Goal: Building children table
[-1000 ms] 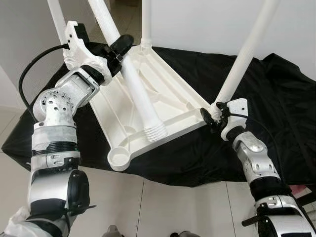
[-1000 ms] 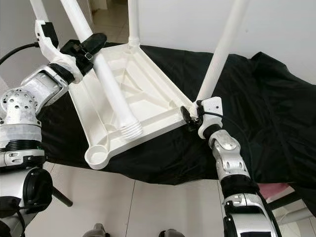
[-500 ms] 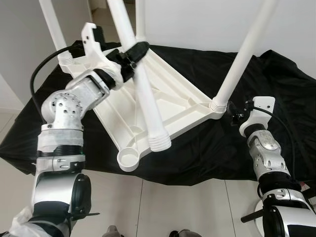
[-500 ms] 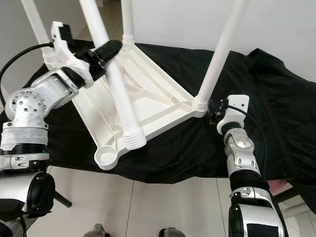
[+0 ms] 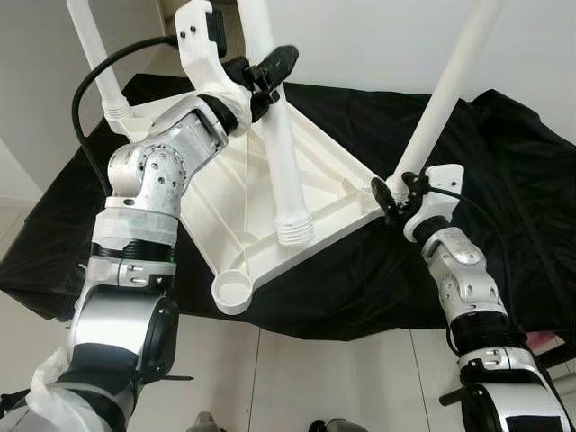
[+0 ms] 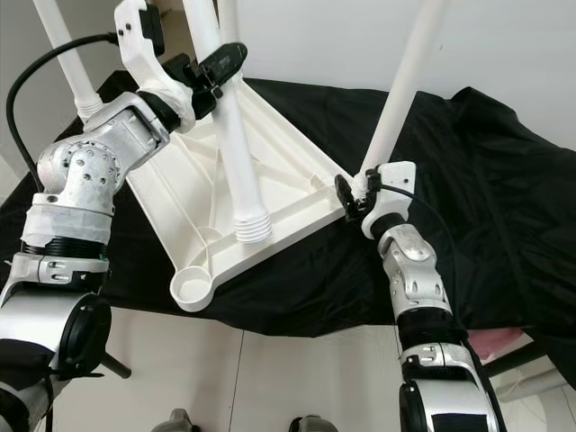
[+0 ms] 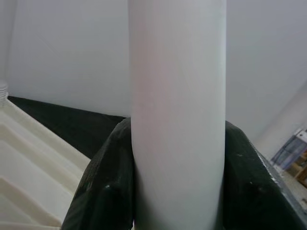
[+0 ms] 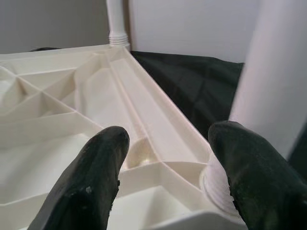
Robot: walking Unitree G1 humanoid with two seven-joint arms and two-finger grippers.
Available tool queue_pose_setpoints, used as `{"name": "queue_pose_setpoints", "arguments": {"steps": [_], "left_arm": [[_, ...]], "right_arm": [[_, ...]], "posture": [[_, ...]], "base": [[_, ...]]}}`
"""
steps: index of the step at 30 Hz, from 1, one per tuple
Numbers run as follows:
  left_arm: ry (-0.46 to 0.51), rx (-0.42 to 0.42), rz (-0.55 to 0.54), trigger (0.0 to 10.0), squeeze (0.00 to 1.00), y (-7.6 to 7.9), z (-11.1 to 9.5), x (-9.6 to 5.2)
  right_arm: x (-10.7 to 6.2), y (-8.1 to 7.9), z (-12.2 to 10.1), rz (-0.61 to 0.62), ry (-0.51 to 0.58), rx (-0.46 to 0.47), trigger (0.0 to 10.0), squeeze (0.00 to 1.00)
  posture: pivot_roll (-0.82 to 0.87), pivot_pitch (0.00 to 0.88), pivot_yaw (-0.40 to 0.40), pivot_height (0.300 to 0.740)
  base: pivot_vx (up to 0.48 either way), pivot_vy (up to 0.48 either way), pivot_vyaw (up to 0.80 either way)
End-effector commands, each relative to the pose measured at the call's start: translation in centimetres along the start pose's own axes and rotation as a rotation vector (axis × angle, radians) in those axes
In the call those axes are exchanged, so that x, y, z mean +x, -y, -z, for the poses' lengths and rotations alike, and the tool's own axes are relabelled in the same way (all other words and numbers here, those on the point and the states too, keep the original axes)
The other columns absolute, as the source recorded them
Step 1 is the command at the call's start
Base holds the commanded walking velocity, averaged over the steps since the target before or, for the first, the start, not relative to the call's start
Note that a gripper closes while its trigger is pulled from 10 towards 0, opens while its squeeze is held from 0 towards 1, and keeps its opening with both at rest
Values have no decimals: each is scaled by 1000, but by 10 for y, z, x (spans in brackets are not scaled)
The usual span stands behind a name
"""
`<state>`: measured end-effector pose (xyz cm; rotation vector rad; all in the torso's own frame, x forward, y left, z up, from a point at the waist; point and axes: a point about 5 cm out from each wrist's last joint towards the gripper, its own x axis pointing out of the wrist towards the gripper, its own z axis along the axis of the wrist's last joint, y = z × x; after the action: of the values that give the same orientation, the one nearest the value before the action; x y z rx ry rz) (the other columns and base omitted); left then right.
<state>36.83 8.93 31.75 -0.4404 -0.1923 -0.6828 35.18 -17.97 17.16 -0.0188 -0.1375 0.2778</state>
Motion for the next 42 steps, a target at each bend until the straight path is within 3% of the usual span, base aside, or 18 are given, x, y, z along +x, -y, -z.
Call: {"name": "queue_pose_setpoints", "arguments": {"steps": [1,4,6,9,16,17,32,33,38,39,40,42], "left_arm": [[29,44,242,10000,0,21,-8,5],[50,114,219,10000,0,24,-8,10],[50,114,219,10000,0,24,-8,10],[60,226,192,10000,0,31,1,15],[84,312,195,10000,0,41,6,18],[91,368,198,10000,0,48,11,20],[109,433,253,10000,0,74,31,26],[109,434,263,10000,0,76,32,26],[108,444,284,10000,0,82,37,27],[110,444,290,10000,0,85,38,27],[111,441,296,10000,0,87,39,27],[112,439,304,10000,0,89,40,27]], "right_arm": [[2,-9,-3,-41,1,-7,10000,0],[0,-27,-7,-114,16,0,10000,0],[0,-27,-7,-114,16,0,10000,0],[-6,-45,0,-185,5,-15,10000,0],[-10,-57,0,-226,6,9,10000,0],[-11,-62,-5,-253,22,26,10000,0],[-18,-76,-23,-403,63,109,10000,0],[-18,-79,-24,-419,60,139,10000,1000],[-22,-84,-26,-464,61,136,10000,1000],[-22,-84,-26,-461,59,119,10000,141],[-21,-84,-26,-453,56,111,10000,0],[-20,-83,-25,-443,49,107,10000,0]], "posture": [[-53,0,7,740],[-56,0,6,740],[-56,0,6,740],[-56,0,12,740],[-63,0,14,740],[-60,0,8,740],[-60,0,6,740],[-59,0,2,740],[-59,0,-2,740],[-58,0,-3,740],[-56,0,-3,740],[-56,0,-3,740]], "base": [[0,0,0],[0,0,0],[0,0,0],[0,0,0],[0,0,0],[0,0,0],[0,0,0],[0,0,0],[0,0,0],[0,0,0],[0,0,0],[0,0,0]]}}
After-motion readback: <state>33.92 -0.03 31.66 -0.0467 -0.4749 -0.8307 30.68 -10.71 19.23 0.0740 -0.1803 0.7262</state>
